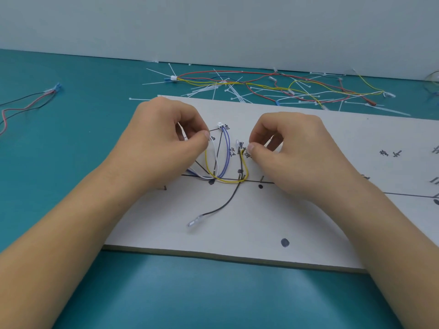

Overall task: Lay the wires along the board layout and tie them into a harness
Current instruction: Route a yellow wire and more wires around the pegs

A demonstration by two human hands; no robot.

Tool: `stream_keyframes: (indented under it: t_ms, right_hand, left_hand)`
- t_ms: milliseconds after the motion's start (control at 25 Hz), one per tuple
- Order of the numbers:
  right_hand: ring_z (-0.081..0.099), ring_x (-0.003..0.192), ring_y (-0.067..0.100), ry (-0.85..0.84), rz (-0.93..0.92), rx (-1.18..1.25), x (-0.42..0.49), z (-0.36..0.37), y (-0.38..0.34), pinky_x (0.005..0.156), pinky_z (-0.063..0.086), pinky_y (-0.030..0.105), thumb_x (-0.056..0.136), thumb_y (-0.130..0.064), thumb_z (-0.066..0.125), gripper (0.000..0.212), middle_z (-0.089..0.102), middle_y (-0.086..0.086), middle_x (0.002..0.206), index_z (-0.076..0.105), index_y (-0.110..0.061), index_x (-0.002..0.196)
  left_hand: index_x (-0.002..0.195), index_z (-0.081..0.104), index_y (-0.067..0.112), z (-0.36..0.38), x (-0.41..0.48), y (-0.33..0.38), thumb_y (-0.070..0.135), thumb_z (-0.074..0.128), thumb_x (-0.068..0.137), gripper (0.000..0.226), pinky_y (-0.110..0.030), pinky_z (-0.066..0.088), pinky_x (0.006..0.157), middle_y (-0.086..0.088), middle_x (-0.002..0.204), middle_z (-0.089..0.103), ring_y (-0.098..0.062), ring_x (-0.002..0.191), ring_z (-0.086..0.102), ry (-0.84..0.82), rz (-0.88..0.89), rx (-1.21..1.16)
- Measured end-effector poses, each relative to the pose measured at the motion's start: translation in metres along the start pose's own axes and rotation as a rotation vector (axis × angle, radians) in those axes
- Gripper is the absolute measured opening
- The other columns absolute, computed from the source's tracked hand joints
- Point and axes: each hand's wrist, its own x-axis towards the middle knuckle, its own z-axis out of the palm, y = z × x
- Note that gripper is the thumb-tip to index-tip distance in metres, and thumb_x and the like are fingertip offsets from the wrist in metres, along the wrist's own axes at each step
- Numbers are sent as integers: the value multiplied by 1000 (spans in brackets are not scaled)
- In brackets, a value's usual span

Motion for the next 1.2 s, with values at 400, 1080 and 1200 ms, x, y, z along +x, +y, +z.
stream_keyframes:
  t_ms: [400, 1080, 1200]
  right_hand:
    - [57, 94, 13, -125, 40, -81, -6, -1, -1, 84, 54, 40, 91, -36, 64, 13, 60, -14, 96, 65, -33, 103]
    - [53, 65, 2, 16, 67, -7, -4, -4, 1, 54, 39, 12, 80, -6, 58, 25, 59, -9, 69, 70, -26, 87]
    - [49, 59, 6, -8, 71, -23, -5, -7, -3, 51, 35, 21, 76, -4, 58, 25, 50, -7, 58, 69, -26, 77]
  left_hand:
    - [76, 74, 27, 1, 0, -4, 20, 66, 88, 16, -3, 37, 46, 34, 69, 62, 2, 60, 57, -34, -96, 96]
    - [75, 69, 27, 30, 27, 26, 24, 60, 81, 11, -29, 46, 59, 7, 65, 59, -20, 68, 60, -38, -141, 197]
    - [71, 67, 24, 30, 25, 18, 24, 61, 80, 11, -24, 35, 53, 9, 57, 53, -13, 59, 54, -35, -117, 203]
